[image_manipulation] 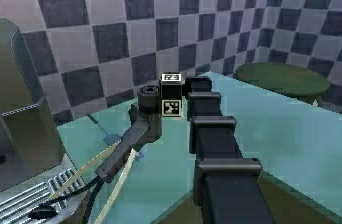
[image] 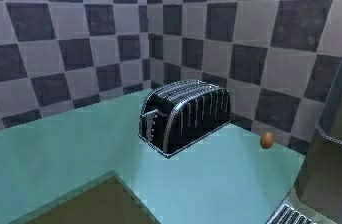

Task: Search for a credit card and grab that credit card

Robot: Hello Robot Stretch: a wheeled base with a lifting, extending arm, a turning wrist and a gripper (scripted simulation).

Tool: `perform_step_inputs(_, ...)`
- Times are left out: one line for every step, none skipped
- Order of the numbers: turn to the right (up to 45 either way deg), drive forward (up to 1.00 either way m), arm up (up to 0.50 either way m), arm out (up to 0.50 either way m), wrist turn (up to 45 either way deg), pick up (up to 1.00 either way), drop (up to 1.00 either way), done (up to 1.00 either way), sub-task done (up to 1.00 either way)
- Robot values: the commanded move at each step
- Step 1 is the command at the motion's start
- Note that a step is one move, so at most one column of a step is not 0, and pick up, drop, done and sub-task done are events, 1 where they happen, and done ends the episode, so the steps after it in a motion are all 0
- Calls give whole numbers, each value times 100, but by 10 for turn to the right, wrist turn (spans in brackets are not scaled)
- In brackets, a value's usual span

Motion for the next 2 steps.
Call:
perform_step_inputs(0, 0, 0, 0, 450, 0, 0, 0, 0)
perform_step_inputs(0, 0, 0, 0, 450, 0, 0, 0, 0)
